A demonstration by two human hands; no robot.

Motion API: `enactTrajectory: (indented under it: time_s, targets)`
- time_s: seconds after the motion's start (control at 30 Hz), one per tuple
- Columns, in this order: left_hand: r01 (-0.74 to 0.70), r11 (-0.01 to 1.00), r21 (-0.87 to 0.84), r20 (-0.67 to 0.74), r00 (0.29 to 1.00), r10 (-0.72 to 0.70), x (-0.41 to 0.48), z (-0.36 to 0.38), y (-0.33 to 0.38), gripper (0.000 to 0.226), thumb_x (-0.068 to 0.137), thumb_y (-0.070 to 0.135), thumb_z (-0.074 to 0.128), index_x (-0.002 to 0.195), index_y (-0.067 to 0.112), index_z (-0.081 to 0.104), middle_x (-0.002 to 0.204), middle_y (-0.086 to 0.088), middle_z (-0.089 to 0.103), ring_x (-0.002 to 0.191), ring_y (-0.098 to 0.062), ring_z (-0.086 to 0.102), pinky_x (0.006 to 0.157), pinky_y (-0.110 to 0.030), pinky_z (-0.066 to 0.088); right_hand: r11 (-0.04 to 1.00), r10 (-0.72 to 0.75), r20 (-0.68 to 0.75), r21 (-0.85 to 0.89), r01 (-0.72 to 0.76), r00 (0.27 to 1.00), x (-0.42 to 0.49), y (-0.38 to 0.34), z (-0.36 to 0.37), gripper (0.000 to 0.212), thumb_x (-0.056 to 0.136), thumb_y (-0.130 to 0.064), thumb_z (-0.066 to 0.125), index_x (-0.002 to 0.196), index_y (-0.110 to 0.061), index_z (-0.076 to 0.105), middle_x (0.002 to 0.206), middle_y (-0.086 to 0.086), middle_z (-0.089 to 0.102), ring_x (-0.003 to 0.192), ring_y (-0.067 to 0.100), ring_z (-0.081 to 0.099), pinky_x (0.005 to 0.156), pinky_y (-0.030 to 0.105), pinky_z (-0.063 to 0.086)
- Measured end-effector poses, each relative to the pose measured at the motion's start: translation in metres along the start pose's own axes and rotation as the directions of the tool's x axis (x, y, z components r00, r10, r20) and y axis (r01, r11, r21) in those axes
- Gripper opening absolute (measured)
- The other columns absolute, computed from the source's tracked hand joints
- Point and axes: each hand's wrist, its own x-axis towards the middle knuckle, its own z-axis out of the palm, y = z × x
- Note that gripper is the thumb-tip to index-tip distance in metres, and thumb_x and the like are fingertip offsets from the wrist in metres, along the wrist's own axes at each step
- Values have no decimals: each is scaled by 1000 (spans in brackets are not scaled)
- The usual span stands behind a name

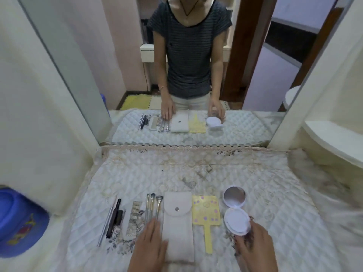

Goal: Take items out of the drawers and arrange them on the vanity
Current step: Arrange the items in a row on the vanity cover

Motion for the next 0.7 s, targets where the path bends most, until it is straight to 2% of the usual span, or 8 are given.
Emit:
enactTrajectory:
  time_s: [0.1, 0.17, 0.23, 0.3, 0.37, 0.4, 0.53, 0.7]
  targets:
    - [-31, 999, 33, 11, 999, 30, -7, -3, -20, 57, 93, 48, 10, 146, 26, 8, 156, 14, -10, 143, -3, -5, 113, -17, 0, 983, -170, -137, -92, 158, 976, -23, -33, 17, 61, 88, -60, 15, 106, -16, 53, 105, 11, 64, 83, 26, 64, 75, 27, 43]
    - [-59, 996, 66, 67, 996, 55, -7, -3, -22, 58, 93, 47, 7, 146, 26, 0, 156, 13, -12, 143, -2, -8, 114, -18, -6, 929, -347, -10, -144, 342, 938, -32, -64, 33, 52, 91, -54, 9, 119, -31, 46, 126, -9, 46, 92, 10, 53, 86, 15, 38]
    - [-49, 995, 92, 118, 992, 38, -6, -6, -19, 54, 93, 45, 6, 144, 30, 16, 156, 13, -10, 142, -2, -9, 113, -19, -9, 865, -449, 200, -147, 480, 871, -34, -87, 50, 47, 87, -55, 23, 124, -33, 42, 138, -10, 34, 108, 8, 46, 102, 10, 25]
    - [-18, 993, 113, 192, 981, -4, -7, -6, -18, 52, 94, 43, 7, 129, 23, 40, 156, 11, 11, 143, -3, -9, 114, -20, -8, 808, -493, 301, -191, 558, 816, -32, -99, 71, 63, 68, -63, 40, 120, -29, 45, 147, 1, 22, 136, 15, 23, 111, 20, 9]
    - [1, 992, 124, 201, 979, -26, -8, -3, -18, 52, 95, 41, 8, 121, 18, 47, 141, 5, 43, 143, -3, -9, 114, -21, -3, 764, -512, 331, -247, 596, 793, -25, -104, 83, 73, 57, -66, 39, 120, -29, 45, 156, -1, -2, 144, 12, -9, 111, 26, 0]
    - [-2, 992, 126, 185, 982, -21, -8, 0, -19, 51, 95, 40, 8, 123, 18, 46, 141, 5, 47, 143, -3, -8, 113, -21, 0, 749, -529, 306, -271, 605, 792, -19, -100, 88, 73, 55, -65, 39, 119, -29, 45, 157, -3, -12, 143, 10, -14, 111, 27, -1]
    - [-61, 987, 152, 97, 994, 46, -10, 6, -28, 52, 96, 35, 4, 147, 24, 2, 156, 9, -14, 143, -5, -11, 113, -23, 0, 726, -578, 266, -263, 635, 771, -13, -96, 94, 74, 51, -60, 44, 117, -26, 46, 156, -4, -18, 143, 10, -15, 106, 31, 10]
    - [-72, 976, 204, 105, 993, 51, -15, 6, -30, 53, 96, 34, 5, 146, 21, -4, 156, 10, -15, 143, -5, -10, 112, -24, 2, 756, -561, 279, -211, 619, 780, -12, -97, 96, 69, 57, -58, 39, 117, -26, 46, 156, -6, -15, 143, 8, -12, 107, 26, 4]
